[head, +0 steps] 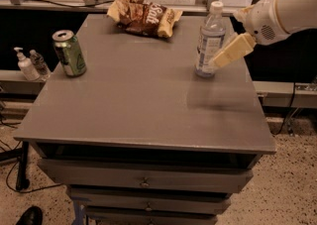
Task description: Knock blue plastic bottle over
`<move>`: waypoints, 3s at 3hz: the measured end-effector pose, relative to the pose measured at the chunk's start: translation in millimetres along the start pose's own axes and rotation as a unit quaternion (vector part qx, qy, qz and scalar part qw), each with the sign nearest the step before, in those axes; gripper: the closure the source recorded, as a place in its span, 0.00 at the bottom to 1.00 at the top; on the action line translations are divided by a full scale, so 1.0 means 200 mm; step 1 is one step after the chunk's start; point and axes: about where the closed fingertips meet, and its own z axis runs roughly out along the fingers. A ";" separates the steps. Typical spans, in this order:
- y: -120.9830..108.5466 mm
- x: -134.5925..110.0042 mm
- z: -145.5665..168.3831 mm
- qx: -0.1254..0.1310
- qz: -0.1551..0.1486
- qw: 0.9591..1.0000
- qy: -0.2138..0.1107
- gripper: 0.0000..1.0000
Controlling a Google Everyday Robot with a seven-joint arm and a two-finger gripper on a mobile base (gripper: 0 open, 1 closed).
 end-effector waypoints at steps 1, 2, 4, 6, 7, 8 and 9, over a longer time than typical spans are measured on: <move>0.07 -0.10 0.08 -0.032 0.028 0.998 -0.051 0.00; 0.17 -0.22 0.13 -0.064 0.048 0.992 -0.096 0.00; 0.37 -0.47 0.07 -0.125 0.057 0.975 -0.176 0.00; 0.46 -0.49 0.04 -0.150 0.061 0.969 -0.188 0.00; 0.43 -0.41 0.00 -0.140 0.059 0.972 -0.179 0.00; 0.28 -0.26 -0.09 -0.109 0.047 0.977 -0.175 0.00; 0.06 -0.10 -0.25 -0.059 0.023 0.984 -0.170 0.00</move>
Offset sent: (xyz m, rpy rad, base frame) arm -0.0163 0.0955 0.0152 0.3693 0.0773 0.1269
